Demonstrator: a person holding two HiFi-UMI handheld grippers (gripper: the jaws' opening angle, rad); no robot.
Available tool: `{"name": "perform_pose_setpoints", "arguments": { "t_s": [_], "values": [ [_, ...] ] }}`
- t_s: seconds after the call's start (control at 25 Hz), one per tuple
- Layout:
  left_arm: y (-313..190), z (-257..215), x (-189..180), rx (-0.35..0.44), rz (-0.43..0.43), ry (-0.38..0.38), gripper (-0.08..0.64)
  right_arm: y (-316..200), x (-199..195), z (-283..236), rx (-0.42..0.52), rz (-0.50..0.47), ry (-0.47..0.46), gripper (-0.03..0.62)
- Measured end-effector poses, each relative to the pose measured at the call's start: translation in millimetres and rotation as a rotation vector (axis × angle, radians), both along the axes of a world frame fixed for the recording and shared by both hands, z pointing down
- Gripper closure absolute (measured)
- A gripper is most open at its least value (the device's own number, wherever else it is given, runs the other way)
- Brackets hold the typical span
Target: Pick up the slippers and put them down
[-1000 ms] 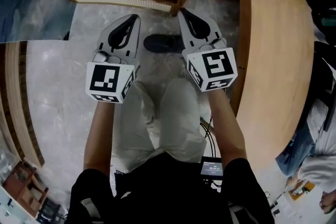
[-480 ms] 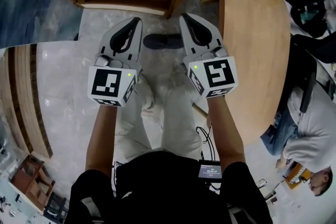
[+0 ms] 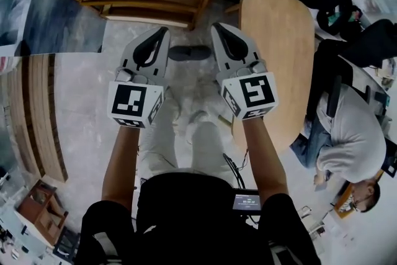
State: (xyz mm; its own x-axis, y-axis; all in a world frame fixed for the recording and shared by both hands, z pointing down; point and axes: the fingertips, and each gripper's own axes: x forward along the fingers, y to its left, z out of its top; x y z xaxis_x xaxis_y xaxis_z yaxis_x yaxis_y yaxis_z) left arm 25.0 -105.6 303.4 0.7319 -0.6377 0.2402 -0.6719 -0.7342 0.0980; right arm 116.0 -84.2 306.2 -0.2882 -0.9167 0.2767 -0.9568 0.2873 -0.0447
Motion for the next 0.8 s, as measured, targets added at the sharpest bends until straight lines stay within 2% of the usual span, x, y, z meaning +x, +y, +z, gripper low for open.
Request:
{"name": "perform_pose_setpoints", "arguments": {
  "t_s": [0.32, 0.6, 0.8],
  "values": [
    [32.0, -108.4, 4.9, 0.037, 0.004, 0.011, 0.554, 34.3, 3.0, -102.1, 0.012, -0.01, 0.013, 0.594],
    [75.2, -160.9, 13.6, 0.094, -0.009, 0.028, 0.554, 78.9, 14.7, -163.1, 0.062, -0.02, 0.038, 0.594],
    [117.3, -189.0, 20.8, 0.101, -0.005, 0.024, 0.554, 117.5, 19.7, -194.2, 0.108, -0.027, 0.048, 0.594]
  ]
}}
